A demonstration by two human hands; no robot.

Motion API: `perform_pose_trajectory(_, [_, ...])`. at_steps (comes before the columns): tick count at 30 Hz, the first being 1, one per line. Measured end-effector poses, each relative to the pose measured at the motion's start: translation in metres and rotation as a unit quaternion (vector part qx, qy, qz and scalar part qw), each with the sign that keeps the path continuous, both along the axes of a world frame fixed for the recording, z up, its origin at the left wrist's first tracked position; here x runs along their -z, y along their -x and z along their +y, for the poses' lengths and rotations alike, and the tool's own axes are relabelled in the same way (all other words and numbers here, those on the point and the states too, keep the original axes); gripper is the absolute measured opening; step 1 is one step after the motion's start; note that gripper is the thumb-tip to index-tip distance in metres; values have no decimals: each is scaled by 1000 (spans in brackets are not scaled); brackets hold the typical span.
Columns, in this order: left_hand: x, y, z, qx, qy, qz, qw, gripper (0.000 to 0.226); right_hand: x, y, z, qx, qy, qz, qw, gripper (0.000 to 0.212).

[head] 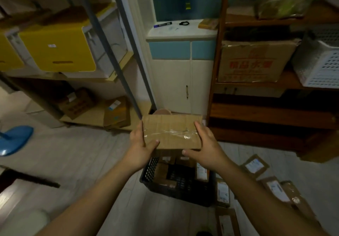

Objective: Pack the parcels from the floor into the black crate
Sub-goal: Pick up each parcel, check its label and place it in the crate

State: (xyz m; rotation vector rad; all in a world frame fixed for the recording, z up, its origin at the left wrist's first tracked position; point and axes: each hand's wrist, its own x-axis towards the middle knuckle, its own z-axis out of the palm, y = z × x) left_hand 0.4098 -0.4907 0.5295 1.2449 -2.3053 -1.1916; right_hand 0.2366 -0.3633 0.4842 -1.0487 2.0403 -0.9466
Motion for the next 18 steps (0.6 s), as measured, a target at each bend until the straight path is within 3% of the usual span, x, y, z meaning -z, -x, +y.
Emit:
perform_pose_trajectory(8, [49,40,-87,198,-47,9,979,74,33,-3,-38,93,-62,-6,994,112])
perform_pose_trajectory(12, [84,53,-130,266,-70,-33,961,73,55,-14,-61,136,-102,0,985,109])
perform_pose_trajectory(15, [125,55,-154,244,-70,-93,963,102,84,-15,-80,149,-132,3,980,106])
perform_pose_trajectory(18, [180,56,-168,235,-93,-120,960,111,133,-8,-97,128,-159,4,979,102])
